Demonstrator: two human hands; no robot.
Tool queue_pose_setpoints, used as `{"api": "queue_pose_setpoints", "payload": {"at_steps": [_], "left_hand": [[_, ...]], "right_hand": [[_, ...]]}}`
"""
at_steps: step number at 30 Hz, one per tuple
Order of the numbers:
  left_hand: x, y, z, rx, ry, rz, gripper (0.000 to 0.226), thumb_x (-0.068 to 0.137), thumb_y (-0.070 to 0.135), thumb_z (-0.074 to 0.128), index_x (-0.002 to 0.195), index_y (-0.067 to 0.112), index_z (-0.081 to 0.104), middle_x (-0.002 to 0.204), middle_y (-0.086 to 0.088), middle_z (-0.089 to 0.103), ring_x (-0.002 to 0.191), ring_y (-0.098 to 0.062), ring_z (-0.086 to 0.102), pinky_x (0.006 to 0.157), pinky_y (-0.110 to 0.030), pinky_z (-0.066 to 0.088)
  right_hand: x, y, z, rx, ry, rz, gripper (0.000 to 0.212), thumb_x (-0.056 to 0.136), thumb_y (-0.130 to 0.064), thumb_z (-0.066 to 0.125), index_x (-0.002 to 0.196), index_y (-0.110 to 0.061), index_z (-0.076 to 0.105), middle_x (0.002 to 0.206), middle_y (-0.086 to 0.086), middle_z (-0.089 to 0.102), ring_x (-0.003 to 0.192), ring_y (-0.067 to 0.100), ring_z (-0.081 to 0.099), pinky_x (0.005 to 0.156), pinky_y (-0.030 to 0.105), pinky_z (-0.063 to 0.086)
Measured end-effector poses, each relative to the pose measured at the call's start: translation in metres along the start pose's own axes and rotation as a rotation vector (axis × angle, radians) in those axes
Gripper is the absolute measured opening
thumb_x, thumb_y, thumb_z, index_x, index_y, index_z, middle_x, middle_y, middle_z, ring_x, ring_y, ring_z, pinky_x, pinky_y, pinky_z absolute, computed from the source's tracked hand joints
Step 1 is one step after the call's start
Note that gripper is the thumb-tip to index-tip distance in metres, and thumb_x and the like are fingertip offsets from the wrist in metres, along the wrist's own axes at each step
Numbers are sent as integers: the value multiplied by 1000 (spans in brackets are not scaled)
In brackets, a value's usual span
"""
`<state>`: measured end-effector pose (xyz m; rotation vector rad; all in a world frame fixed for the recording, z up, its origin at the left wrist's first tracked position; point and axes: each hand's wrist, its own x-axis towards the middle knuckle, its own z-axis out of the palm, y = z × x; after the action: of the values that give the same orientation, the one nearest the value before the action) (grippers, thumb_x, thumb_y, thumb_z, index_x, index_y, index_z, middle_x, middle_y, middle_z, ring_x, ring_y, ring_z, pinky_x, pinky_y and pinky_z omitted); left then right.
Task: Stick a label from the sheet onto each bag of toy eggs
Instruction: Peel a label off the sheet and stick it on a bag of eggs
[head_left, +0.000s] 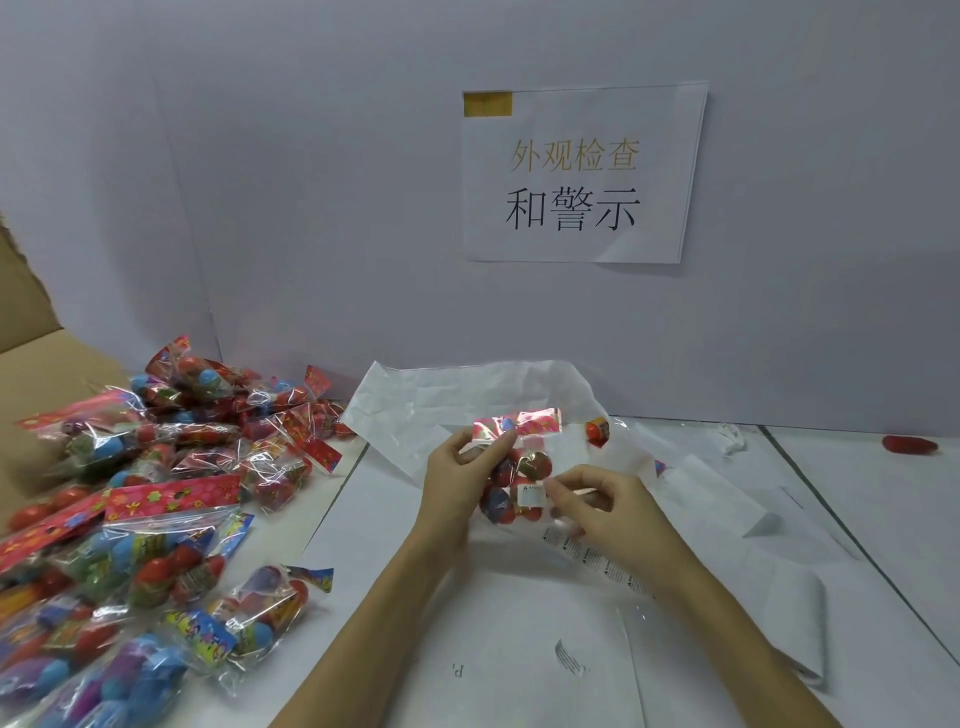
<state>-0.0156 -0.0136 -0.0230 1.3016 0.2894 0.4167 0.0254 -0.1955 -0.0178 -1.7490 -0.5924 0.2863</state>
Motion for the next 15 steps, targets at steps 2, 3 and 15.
{"api": "queue_pose_setpoints", "payload": {"at_steps": [2, 3, 15], "left_hand": [[-2, 1, 0, 53, -55, 58, 42, 78, 48, 83, 106, 17, 78, 98, -8, 80, 91, -24, 78, 76, -33, 64], [-3, 0, 1, 75, -76, 77, 37, 79, 48, 84, 102, 20, 79, 97, -8, 80, 92, -24, 77, 78, -30, 63], [-11, 5, 7, -1, -337, 3, 36, 101, 34, 68, 111, 1, 77, 103, -18, 76, 90, -27, 69, 79, -28, 57]], "right_hand": [[0, 0, 1, 83, 12, 8, 34, 87, -56, 70, 107, -29, 76, 94, -7, 80, 88, 9, 77, 68, 21, 60], [0, 0, 1, 114, 36, 20, 40, 83, -60, 70, 112, -32, 73, 95, -7, 80, 88, 11, 78, 67, 22, 60], [3, -3, -11, 406, 198, 108, 43, 90, -47, 76, 124, -21, 70, 112, 5, 79, 104, 22, 77, 88, 45, 63]]}}
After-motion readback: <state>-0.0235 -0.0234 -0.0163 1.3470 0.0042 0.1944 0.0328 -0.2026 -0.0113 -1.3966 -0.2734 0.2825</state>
